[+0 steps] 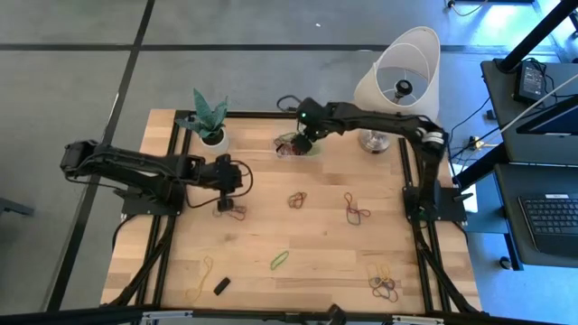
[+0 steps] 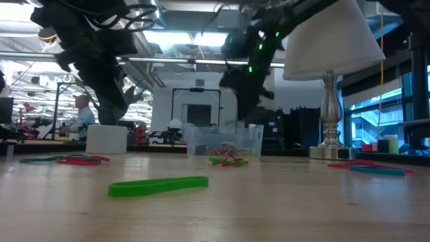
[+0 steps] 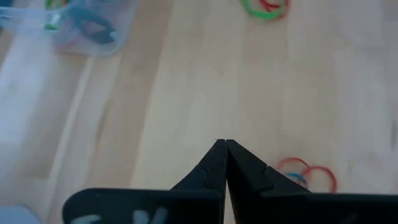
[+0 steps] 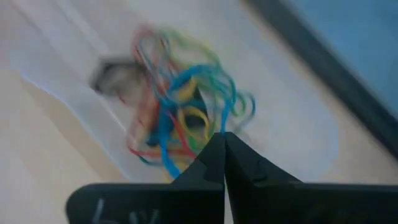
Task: Pick and place rubber bands into bin
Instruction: Put the blue rubber band into the transparent bin
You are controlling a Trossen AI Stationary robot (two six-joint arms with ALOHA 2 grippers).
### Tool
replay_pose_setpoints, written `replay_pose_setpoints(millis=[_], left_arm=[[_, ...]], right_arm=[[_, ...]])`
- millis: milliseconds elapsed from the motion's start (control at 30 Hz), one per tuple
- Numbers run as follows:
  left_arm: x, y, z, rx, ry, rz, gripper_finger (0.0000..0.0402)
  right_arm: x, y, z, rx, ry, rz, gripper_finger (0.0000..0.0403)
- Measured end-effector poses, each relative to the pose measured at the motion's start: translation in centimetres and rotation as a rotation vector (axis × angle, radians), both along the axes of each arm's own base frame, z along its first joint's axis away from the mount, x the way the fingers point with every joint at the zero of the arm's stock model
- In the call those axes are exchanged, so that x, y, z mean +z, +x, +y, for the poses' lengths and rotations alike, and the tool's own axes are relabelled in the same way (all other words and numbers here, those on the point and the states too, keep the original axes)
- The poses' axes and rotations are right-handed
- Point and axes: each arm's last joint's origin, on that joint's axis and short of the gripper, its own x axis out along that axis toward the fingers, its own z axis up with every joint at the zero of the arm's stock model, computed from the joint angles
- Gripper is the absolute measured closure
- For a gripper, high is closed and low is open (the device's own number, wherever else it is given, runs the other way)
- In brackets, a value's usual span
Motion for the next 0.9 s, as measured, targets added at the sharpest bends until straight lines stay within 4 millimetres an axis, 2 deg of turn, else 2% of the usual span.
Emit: replay_pose_setpoints(millis=[100, 233, 533, 900], left_arm=[[0.1, 0.0, 0.7, 0.041, -0.003, -0.012, 0.0398], [0.2, 0.1, 1.4, 0.082, -0.007, -0.030, 0.0398], [0.2, 0.1, 1.8, 0.100, -0.011, -0.040, 0.0398], [0.1, 0.1, 1.4, 0.000, -0.082, -0.031, 0.0398]], right_arm=[[-2.1, 0.2, -0.4, 0.041, 0.021, 0.090, 0.0402], [-3.5, 0.5, -0.5, 0.061, 0.028, 0.128, 0.0398], [-3.3, 0.7, -0.7, 0.058, 0.013, 0.104, 0.0351], [-3.2, 0.6, -0.7, 0.003, 0.028, 0.082, 0.0290]])
